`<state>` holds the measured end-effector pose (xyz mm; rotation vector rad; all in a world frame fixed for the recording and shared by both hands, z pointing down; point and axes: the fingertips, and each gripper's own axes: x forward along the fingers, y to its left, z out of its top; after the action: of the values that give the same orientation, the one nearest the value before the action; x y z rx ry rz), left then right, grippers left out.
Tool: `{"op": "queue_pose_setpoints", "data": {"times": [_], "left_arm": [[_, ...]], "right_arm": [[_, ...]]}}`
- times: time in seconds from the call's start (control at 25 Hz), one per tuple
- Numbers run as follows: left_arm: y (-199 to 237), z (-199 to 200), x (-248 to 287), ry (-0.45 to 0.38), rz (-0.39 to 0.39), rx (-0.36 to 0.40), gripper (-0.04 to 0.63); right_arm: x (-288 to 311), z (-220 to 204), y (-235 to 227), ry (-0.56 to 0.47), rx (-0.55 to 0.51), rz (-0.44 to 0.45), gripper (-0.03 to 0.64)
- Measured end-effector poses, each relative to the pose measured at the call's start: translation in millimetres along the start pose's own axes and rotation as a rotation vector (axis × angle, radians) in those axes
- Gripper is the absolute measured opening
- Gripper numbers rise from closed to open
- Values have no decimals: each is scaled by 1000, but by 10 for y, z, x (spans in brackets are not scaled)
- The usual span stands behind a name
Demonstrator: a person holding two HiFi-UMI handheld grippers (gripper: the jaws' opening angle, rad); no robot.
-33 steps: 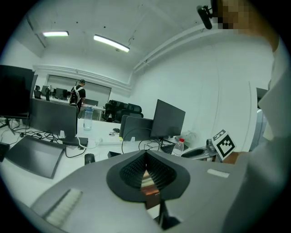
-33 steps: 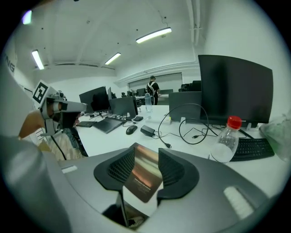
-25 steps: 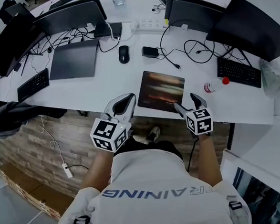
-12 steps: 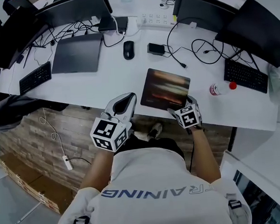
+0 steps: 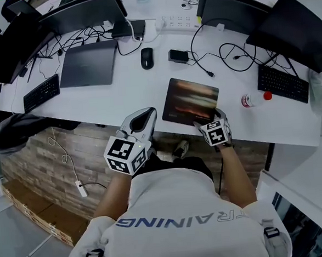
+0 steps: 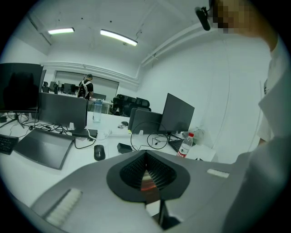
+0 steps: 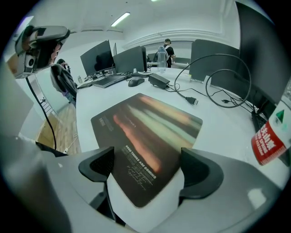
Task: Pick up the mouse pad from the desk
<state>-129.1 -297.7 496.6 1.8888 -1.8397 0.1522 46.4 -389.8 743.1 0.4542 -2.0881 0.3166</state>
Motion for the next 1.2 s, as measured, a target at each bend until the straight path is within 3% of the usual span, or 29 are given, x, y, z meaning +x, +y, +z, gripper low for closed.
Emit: {"op": "queue_pose_setpoints", "data": {"times": [0.36,0.44,0.68,0.76,0.88,1.2], "left_arm": [[-114,-31,-2,-2,-31,9,0],[-127,-45,-30,-3,-34,9,0],[-196,-62,-74,-15,-43,12,0],[-216,-27,-98,-27,-46,19,0],[-208,37,-165,-52,-40,26,0],[-228,185,-264,-101,-47,51,0]], "right_arm": [[-42,28,-11,-10,17,-13,407],[-54,24,-6,-18,34,-22,331],[-69,38,-84,-13,52,-33,215],[-109,74,-83,-37,57,-50,123],[-231,147,-25,-101,61,-73,68],[-736,487,50,-248,73,-70,43]]}}
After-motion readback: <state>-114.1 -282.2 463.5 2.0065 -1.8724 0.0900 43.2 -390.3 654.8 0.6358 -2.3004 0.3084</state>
